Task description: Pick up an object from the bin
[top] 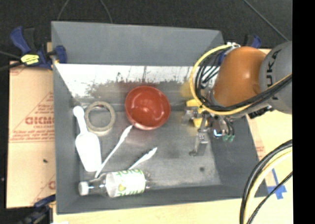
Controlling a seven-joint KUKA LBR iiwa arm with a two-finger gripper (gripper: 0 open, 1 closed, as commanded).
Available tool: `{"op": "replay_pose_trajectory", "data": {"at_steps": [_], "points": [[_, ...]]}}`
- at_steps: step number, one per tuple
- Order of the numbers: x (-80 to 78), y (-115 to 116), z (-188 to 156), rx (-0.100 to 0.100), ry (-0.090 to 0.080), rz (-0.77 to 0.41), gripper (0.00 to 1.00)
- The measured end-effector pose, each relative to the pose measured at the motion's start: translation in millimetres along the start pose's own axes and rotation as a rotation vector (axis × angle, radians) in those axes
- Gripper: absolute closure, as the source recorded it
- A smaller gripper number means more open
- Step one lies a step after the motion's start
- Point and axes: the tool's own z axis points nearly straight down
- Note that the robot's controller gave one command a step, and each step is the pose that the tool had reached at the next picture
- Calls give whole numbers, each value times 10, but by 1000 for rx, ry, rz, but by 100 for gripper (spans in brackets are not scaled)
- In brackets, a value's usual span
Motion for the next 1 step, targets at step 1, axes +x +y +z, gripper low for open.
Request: {"op": "replay_pose_trajectory", "data": {"at_steps": [1], "points": [[0, 0, 0, 0, 0, 0, 0]]}}
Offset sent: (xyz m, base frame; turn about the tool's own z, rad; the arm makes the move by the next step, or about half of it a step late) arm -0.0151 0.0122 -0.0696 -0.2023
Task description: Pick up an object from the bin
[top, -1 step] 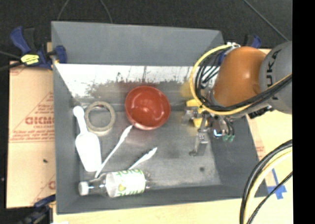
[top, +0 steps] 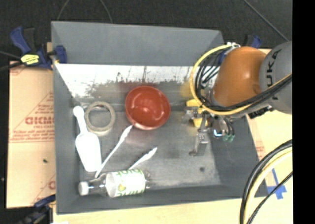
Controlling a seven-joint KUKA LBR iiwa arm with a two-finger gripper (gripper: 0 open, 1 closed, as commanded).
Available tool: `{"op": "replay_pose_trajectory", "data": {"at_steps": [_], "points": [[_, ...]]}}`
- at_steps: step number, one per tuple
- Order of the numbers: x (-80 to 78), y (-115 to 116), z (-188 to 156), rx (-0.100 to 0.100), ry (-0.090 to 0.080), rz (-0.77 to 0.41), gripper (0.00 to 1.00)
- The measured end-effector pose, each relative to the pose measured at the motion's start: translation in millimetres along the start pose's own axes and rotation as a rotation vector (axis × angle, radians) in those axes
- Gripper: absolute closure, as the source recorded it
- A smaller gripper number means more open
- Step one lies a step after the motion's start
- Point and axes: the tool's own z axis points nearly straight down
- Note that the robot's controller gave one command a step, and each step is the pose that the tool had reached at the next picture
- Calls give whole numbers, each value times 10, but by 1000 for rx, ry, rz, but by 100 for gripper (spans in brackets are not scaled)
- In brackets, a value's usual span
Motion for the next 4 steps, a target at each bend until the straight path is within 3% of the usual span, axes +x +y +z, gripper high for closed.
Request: {"op": "replay_pose_trajectory", "data": {"at_steps": [1, 2, 3, 4], "points": [[160, 125, 711, -1, 3, -200, 0], [104, 123, 627, 0, 4, -212, 0], [104, 483, 356, -1, 0, -436, 0], [379, 24, -372, 6, -12, -257, 0]]}}
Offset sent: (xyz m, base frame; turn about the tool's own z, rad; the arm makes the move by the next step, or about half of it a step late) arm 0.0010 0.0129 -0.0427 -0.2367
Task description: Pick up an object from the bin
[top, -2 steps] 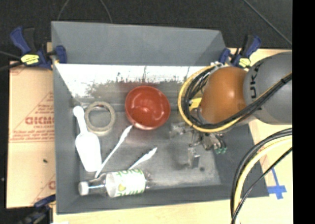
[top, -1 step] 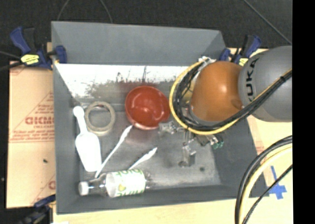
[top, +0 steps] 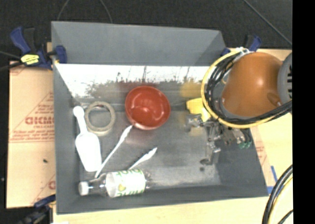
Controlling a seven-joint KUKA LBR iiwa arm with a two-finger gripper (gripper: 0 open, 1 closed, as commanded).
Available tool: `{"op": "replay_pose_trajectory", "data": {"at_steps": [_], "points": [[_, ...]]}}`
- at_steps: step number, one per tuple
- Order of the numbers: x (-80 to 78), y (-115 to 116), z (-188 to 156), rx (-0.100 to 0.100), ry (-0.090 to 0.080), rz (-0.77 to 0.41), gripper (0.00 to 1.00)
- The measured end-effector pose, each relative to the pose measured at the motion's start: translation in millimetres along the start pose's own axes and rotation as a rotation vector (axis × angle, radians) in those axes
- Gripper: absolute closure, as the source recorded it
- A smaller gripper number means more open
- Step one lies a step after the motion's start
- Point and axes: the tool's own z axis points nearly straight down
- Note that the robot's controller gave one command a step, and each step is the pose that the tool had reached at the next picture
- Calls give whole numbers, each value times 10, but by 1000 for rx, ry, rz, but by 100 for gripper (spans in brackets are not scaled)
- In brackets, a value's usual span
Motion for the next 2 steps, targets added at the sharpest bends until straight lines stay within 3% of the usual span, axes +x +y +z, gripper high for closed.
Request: {"op": "replay_pose_trajectory", "data": {"at_steps": [1, 2], "points": [[-407, 722, 980, -9, 5, -581, 0], [-534, 471, 407, -3, 7, -152, 0]]}}
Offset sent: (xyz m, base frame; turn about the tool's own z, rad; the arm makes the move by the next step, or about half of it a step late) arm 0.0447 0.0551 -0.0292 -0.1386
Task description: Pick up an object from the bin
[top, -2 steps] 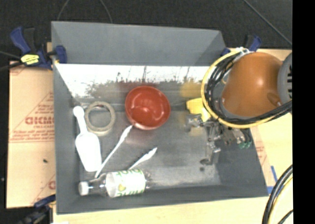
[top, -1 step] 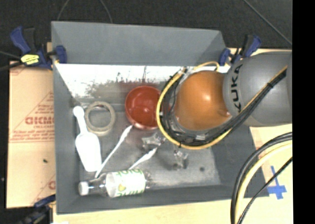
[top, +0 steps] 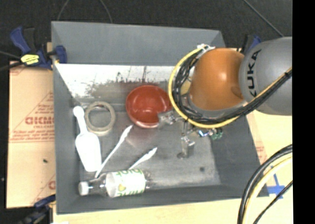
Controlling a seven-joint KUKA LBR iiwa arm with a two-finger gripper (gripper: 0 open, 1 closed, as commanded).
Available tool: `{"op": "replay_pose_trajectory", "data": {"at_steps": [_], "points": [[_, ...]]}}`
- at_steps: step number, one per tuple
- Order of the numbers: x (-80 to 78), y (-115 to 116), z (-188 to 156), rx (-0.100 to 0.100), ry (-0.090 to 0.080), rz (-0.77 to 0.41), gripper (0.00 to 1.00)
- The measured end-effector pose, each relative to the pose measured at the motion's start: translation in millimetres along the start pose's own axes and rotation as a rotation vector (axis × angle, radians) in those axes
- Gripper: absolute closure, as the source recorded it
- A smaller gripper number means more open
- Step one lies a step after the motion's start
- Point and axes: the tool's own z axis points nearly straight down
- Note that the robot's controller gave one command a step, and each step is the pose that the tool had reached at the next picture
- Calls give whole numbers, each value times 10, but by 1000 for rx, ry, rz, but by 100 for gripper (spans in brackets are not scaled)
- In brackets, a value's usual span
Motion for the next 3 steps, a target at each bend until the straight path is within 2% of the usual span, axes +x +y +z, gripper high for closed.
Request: {"op": "replay_pose_trajectory", "data": {"at_steps": [1, 2, 3], "points": [[2, 356, 758, -4, -8, -467, 0], [47, 935, 319, 16, -18, -500, 100], [47, 935, 319, 15, -18, -500, 100]]}}
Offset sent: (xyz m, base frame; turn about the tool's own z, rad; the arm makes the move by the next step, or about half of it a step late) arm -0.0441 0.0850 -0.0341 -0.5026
